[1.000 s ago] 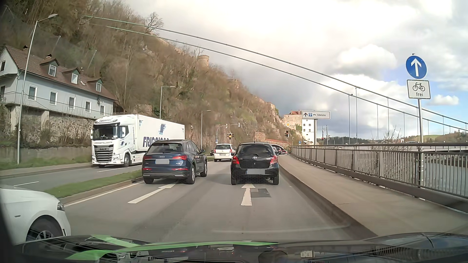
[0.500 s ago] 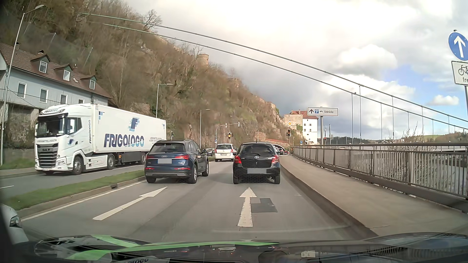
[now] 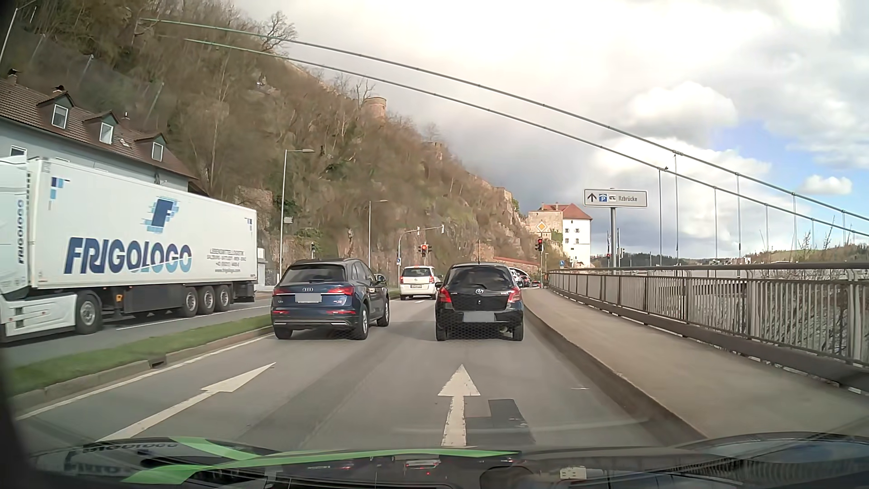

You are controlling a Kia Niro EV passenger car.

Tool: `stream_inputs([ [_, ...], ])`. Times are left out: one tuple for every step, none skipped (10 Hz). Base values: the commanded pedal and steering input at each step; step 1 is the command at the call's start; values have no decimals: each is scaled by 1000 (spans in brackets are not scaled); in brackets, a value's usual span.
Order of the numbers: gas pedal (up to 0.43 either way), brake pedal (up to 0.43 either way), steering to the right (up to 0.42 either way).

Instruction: Follow the waypoints while adhering to traffic rules and regulations

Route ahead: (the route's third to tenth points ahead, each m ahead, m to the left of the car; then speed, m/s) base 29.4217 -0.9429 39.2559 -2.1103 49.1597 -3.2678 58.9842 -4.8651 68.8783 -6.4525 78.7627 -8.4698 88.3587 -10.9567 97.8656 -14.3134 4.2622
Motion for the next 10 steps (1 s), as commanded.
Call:
stream_inputs([
  [118, 0, -1],
  [79, 0, -1],
  [0, 0, -1],
  [0, 0, 0],
  [0, 0, 2],
  [0, 0, 3],
  [0, 0, 5],
  [0, 0, 9],
  [0, 0, 9],
  [0, 0, 9],
])
